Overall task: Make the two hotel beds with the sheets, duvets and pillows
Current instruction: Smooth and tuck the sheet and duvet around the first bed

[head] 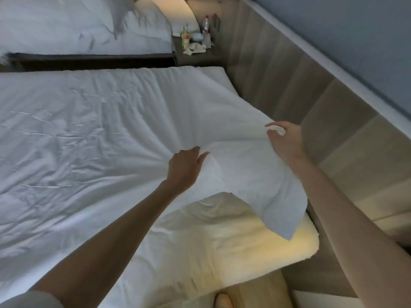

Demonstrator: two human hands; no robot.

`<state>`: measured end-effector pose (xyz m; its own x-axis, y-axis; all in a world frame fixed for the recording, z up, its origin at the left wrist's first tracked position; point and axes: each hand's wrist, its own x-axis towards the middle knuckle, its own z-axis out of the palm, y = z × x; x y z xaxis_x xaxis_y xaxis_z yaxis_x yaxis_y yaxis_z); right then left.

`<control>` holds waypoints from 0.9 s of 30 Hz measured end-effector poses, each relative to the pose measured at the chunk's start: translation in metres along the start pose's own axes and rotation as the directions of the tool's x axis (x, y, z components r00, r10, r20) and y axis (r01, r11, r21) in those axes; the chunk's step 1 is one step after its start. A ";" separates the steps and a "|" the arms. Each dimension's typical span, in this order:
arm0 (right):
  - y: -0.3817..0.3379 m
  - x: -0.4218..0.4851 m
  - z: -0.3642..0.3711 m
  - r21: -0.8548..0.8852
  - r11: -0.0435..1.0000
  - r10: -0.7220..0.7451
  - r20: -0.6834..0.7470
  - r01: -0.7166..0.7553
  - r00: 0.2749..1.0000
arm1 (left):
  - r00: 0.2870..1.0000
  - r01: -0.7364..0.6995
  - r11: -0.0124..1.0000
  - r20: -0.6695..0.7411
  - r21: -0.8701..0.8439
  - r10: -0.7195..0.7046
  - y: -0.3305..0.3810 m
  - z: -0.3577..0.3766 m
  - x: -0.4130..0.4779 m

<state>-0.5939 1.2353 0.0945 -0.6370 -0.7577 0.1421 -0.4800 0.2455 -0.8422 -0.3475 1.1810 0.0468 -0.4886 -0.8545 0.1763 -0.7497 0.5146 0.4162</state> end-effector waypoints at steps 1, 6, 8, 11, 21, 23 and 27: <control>0.009 0.003 -0.013 -0.024 1.000 -0.003 0.015 0.003 1.000 | 1.000 -0.002 1.000 0.007 0.022 0.002 0.015 0.007 -0.001; 0.067 0.015 -0.048 -0.214 0.977 0.001 0.030 0.006 1.000 | 0.978 0.012 1.000 0.209 0.024 -0.017 0.054 0.057 -0.002; 0.103 0.014 -0.040 -0.293 0.956 0.046 0.045 -0.031 0.998 | 0.948 0.044 0.998 0.318 -0.040 -0.029 0.061 0.085 -0.011; 0.166 0.006 -0.021 -0.462 0.887 0.162 0.279 -0.015 0.946 | 0.888 0.127 0.990 0.451 -0.058 -0.087 0.066 0.129 -0.037; 0.289 -0.099 0.003 -0.644 0.730 0.584 0.417 -0.227 0.696 | 0.848 0.229 0.973 0.488 0.014 -0.206 0.008 0.188 -0.130; 0.314 -0.115 0.007 -0.642 0.690 0.654 0.356 -0.333 0.668 | 0.834 0.237 0.971 0.505 0.032 -0.220 0.001 0.206 -0.144; 0.354 -0.139 0.013 -0.611 0.554 0.800 0.205 -0.565 0.564 | 0.815 0.240 0.968 0.528 0.070 -0.240 -0.006 0.244 -0.162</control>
<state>-0.6681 1.4195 -0.2304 -0.6195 -0.3545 -0.7004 -0.2751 0.9337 -0.2292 -0.3728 1.3334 -0.2023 -0.4539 -0.7823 -0.4267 -0.8742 0.2983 0.3831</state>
